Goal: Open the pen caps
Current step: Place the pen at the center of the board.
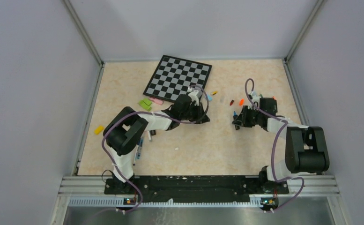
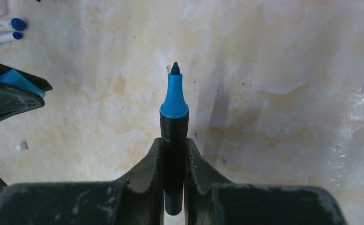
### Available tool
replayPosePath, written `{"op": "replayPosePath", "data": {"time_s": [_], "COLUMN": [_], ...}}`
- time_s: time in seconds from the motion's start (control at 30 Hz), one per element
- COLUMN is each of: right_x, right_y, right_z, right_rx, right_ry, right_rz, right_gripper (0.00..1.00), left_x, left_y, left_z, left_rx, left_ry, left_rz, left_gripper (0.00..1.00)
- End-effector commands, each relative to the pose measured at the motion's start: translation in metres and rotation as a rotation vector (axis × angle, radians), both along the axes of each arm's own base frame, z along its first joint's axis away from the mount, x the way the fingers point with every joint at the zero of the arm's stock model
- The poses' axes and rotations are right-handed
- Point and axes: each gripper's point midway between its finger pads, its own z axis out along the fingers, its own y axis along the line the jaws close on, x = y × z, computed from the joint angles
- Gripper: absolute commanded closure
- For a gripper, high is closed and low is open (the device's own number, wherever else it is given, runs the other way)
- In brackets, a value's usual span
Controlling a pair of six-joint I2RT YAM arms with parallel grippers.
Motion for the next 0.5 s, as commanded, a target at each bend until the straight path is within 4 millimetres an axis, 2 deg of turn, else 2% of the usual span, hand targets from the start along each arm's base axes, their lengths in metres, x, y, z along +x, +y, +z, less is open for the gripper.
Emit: {"op": "replayPosePath", "data": {"time_s": [0.0, 0.23, 0.37, 0.47], "right_x": [0.011, 0.012, 0.013, 0.014], "right_y": [0.000, 0.000, -0.001, -0.001], "right_z": [0.003, 0.002, 0.003, 0.004], "right_rx": [0.012, 0.012, 0.005, -0.002], "right_ry": [0.034, 0.053, 0.051, 0.046], "right_rz": [-0.017, -0.005, -0.004, -0.002], "right_gripper": [0.93, 0.79, 0.70, 0.65], "left_x": [0.017, 0.021, 0.021, 0.023], "left_y": [-0.009, -0.007, -0.004, -0.001], "left_z": [-0.008, -0.026, -0.029, -0.027], "left_rx": [0.044, 0.122, 0.147, 0.165], "left_ry": [-0.013, 0.031, 0.042, 0.037], "left_rz": [-0.008, -0.002, 0.007, 0.017], "left_gripper": [0.82, 0.66, 0.57, 0.54]}}
